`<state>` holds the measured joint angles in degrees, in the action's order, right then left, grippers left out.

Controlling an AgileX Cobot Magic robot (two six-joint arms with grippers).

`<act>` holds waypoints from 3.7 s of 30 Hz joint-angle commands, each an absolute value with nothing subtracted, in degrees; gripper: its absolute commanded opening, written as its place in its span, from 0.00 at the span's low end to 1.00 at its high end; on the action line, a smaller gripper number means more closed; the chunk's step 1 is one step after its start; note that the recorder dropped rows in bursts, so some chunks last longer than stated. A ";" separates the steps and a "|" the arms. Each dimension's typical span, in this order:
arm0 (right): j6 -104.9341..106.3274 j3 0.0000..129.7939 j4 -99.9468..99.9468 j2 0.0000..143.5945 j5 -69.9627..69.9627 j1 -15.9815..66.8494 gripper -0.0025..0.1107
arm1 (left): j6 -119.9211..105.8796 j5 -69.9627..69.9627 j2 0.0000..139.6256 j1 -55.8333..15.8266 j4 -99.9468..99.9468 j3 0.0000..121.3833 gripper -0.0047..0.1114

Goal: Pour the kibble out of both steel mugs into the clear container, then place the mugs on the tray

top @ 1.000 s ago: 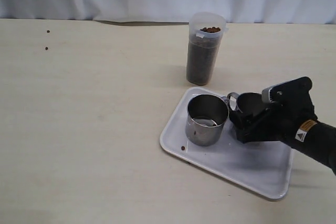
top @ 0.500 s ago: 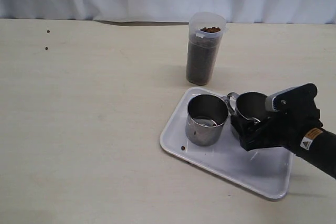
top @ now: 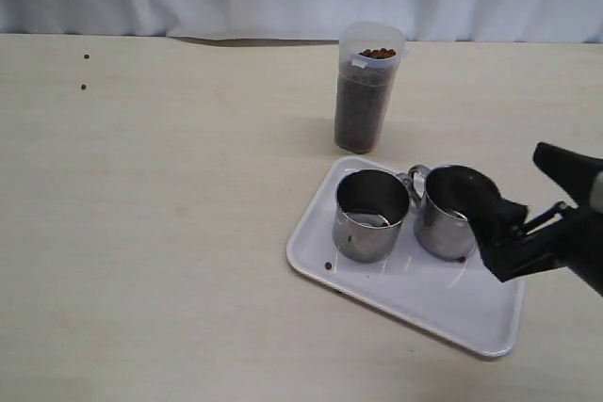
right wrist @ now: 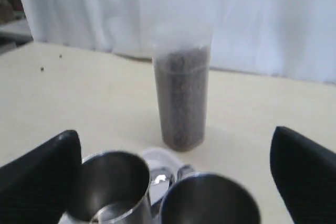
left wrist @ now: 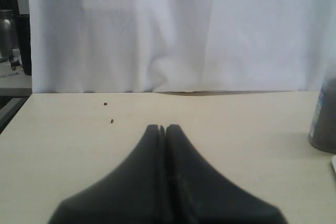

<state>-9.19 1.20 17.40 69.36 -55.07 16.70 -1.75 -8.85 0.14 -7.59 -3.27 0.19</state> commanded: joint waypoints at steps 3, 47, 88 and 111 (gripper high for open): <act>-11.65 0.00 13.71 44.61 -35.51 16.79 0.18 | -1.46 -8.22 0.00 -7.89 -3.63 0.00 0.04; -9.75 0.00 6.88 0.00 6.95 16.79 0.07 | -1.46 -8.12 0.00 -7.89 -3.66 0.00 0.04; -0.79 0.00 1.32 0.00 6.31 9.59 0.07 | -1.46 -8.24 0.00 -7.89 -3.19 0.00 0.04; -0.79 0.00 1.32 0.00 6.31 8.12 0.07 | -1.46 -8.24 0.00 -7.89 -3.19 0.00 0.04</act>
<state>-1.30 0.30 1.50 0.23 6.84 8.55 -1.62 -8.80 0.14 -7.59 -3.27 0.19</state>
